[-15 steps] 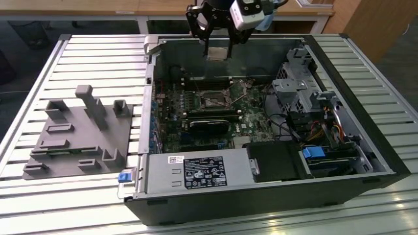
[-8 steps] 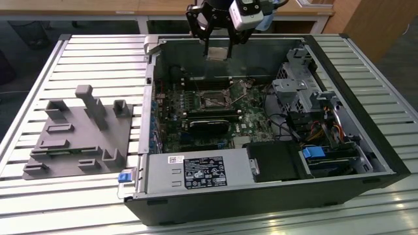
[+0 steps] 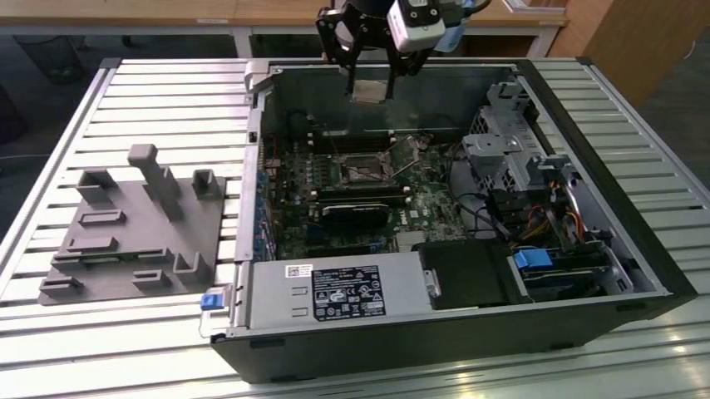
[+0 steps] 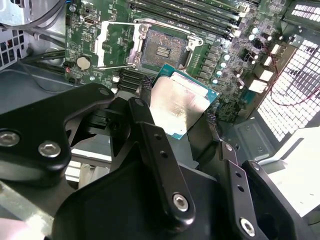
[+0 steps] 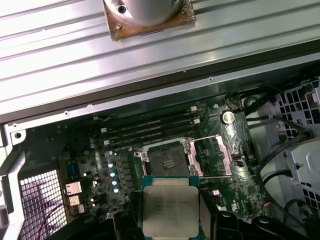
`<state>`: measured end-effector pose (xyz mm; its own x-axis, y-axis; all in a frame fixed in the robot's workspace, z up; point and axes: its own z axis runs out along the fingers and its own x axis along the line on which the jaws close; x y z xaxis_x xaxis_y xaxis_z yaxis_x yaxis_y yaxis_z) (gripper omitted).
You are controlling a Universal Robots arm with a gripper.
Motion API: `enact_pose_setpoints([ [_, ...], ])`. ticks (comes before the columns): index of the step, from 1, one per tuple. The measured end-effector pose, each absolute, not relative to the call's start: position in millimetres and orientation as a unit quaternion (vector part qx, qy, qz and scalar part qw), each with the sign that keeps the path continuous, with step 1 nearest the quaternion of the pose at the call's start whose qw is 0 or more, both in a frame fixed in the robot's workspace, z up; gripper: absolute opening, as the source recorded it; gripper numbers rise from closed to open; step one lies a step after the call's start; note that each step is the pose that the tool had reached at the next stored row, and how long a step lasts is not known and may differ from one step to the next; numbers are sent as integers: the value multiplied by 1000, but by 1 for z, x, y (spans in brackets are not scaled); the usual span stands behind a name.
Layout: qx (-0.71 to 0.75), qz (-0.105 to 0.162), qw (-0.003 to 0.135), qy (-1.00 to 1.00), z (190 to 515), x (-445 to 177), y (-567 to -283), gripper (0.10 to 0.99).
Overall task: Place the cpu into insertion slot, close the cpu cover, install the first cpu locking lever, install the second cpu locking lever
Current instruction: 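Place the cpu into insertion slot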
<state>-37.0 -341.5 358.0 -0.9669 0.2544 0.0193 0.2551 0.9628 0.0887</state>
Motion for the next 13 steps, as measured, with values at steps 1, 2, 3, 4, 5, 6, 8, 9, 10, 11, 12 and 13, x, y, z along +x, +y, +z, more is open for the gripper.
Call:
enact_pose_setpoints([
  [1,-131,-45,4,-990,358,-37,-342,541],
  [2,-133,-45,4,-990,358,-37,-342,541],
  [3,-135,-45,4,-990,358,-37,-342,541],
  [4,-137,-45,4,-990,358,-37,-342,541],
  [5,-138,-45,3,-989,358,-37,-342,541],
  [6,-140,-45,3,-989,358,-37,-342,541],
  [8,-144,-45,3,-989,358,-37,-342,541],
  [9,-146,-45,3,-988,358,-37,-342,541],
  [10,-148,-45,3,-988,358,-37,-342,541],
  [11,-149,-45,3,-988,358,-37,-342,541],
  [12,-151,-45,3,-987,358,-37,-342,541],
  [13,-153,-45,3,-987,358,-37,-342,541],
])
